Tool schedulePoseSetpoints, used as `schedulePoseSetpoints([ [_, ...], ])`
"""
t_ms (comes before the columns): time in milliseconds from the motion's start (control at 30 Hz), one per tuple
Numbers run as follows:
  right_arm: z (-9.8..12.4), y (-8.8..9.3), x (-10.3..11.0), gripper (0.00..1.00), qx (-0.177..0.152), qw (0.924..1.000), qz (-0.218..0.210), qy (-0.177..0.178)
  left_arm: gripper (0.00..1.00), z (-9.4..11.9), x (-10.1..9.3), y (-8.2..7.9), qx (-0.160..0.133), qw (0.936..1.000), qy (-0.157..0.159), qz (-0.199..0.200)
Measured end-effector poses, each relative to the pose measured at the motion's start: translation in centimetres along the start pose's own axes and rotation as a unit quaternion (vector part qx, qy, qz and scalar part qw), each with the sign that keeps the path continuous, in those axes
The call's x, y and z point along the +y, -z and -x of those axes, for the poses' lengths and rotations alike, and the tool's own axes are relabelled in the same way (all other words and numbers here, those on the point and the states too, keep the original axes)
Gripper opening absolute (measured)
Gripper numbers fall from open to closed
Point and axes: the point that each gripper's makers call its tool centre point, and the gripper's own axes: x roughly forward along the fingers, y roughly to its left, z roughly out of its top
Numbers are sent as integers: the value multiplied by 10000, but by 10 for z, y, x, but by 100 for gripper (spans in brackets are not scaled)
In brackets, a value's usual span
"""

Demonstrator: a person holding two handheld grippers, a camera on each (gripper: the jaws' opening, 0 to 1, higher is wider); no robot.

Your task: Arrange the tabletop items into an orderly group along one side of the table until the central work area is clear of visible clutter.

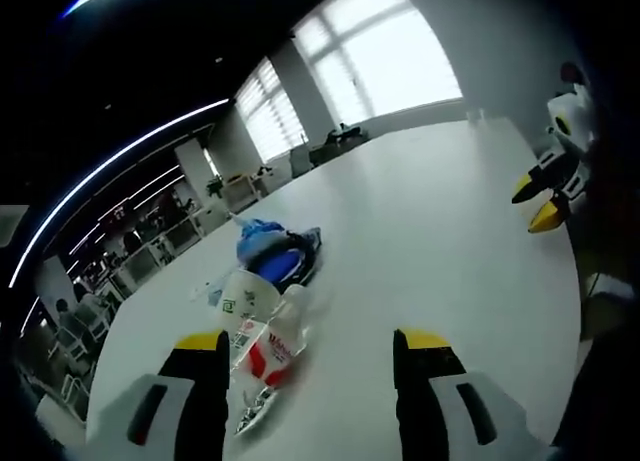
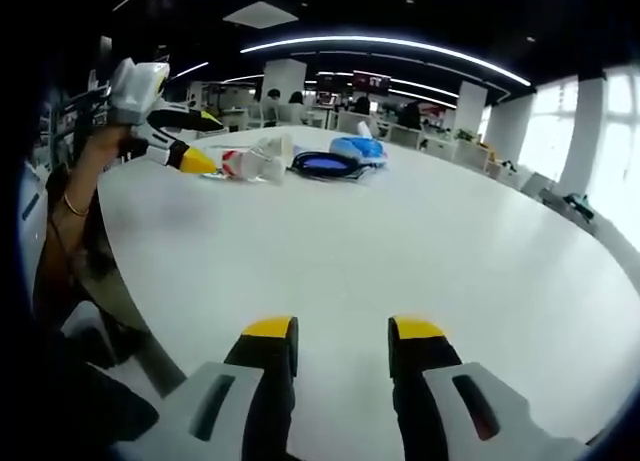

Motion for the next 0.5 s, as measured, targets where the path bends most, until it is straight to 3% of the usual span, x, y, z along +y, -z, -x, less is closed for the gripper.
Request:
schedulePoseSetpoints([
  [500,-1,5,-4,33,53,10000,-31,11,66,-16,-5,-10,113,9995,114,-268],
])
